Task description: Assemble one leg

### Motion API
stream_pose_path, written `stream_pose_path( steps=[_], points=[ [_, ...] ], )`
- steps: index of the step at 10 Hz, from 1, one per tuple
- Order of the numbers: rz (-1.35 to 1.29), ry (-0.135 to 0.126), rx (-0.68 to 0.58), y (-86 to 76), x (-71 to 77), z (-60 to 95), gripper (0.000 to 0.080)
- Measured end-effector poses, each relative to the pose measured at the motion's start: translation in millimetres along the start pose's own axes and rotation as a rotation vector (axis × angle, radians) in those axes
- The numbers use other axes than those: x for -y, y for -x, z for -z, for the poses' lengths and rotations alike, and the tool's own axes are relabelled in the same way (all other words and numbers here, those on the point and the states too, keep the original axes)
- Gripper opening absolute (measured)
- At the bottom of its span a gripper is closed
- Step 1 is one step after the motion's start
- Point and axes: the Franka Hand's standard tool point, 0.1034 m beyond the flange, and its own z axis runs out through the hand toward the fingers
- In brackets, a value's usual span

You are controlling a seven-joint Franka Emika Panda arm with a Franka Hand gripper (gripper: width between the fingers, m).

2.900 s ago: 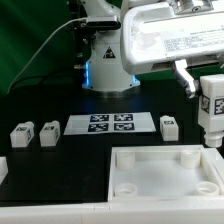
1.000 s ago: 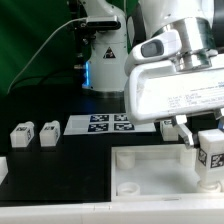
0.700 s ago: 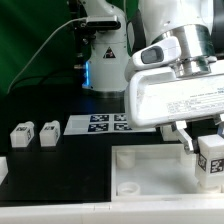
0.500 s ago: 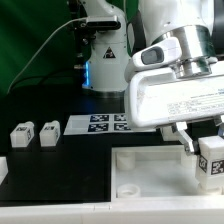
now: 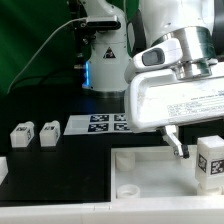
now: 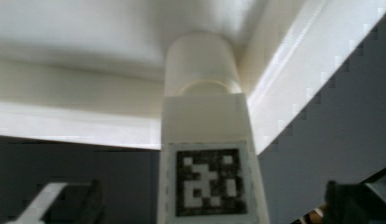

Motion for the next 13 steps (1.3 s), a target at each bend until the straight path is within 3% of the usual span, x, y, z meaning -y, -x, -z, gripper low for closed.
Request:
stream_pose_path(
  steps=[2,8,11,13],
  points=[
    [0.001,0.0,0.0,0.2,0.0,-0.1,0.0647],
    [0.004,0.0,0.002,0.2,-0.1,0.0,0.0649],
    [-0.04,-0.001,0.098,-20.9,-5.8,22.6,0.0649],
    [-0.08,-0.022,0.288,-31.9,-9.1,26.1,0.0649]
  ],
)
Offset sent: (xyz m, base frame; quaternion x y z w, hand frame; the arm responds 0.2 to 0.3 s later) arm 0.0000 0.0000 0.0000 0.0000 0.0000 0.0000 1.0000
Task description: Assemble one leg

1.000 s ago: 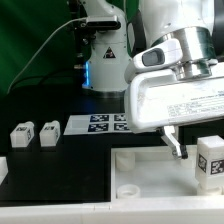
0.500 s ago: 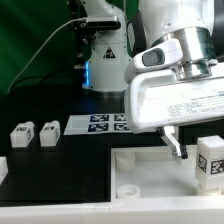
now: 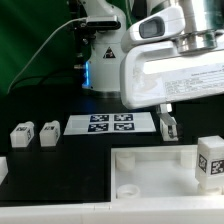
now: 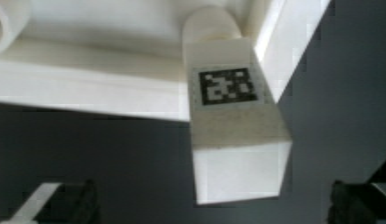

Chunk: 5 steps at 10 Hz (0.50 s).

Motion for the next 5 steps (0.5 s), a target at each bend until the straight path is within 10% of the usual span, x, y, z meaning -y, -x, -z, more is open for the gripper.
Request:
stream_pose_path(
  steps=[5],
  points=[
    [-0.034,-0.062,0.473,-2.4,6.3,-20.0,0.0649]
  ],
)
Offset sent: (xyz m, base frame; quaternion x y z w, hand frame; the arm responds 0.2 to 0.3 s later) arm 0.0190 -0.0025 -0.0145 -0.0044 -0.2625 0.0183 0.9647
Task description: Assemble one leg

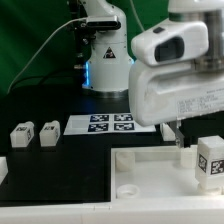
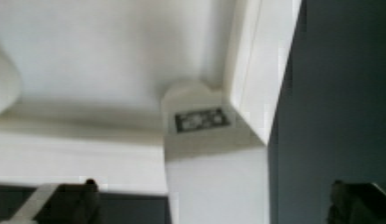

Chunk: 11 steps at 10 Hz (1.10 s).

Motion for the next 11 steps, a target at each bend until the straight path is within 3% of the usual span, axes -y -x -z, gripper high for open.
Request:
stream_pose_path(
  steps=[1,5,7,8,11],
  points=[
    [0.0,-0.001,-0.015,-8.7,-0.7,-3.0,0.0649],
    [0.001,0.002,-0.043,-11.9,-1.4,-6.9,0.0649],
    [-0.005,0.001,-0.042,-11.9,-1.3,-7.0,0.0383],
    [-0.043,0.0,-0.043,-12.0,-1.4,-6.9,0.0292],
    [-0.251,-0.004,-0.046,-12.6,-2.0,-6.6,0.0292]
  ],
)
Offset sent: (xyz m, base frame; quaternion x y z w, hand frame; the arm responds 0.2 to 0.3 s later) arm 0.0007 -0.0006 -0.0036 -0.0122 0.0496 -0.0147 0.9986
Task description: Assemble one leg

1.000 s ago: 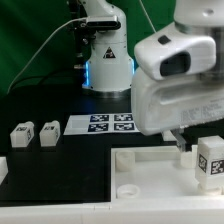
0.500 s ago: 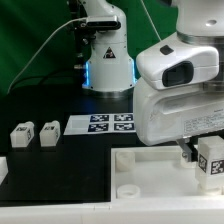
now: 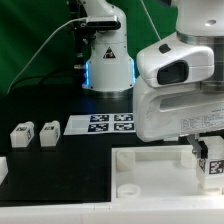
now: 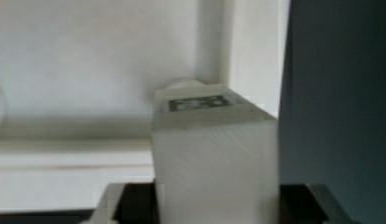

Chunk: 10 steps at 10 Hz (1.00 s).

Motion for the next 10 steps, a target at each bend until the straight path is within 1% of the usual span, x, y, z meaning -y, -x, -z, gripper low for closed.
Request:
stream_pose_path(
  steps=[1,2,3,4,6,7,9,10],
  points=[
    [-0.113,-0.005,-0.013,-2.1,-1.9,-0.8,0.0292],
    [-0.266,-0.019,-0.043,-5.4,-5.2,-0.3,0.0292],
    [-0.415,-0.033,-0.068,-4.4,-7.4,-0.2,0.0292],
    [-0.571,-0.051,-0.081,-2.6,-8.9,-0.6,0.0292],
    [-0.898,-0.093,-0.067,-0.6,-12.0,-0.9,0.0294],
    [-1.037,-0.104,-0.053,0.1,-11.4,-1.1,0.0294],
    [-1.304,-0.11,-0.038,2.2,-6.6,-1.0,0.0294],
    [-1.345,-0.115,-0.041,2.4,-7.2,-1.1,0.0294]
  ],
)
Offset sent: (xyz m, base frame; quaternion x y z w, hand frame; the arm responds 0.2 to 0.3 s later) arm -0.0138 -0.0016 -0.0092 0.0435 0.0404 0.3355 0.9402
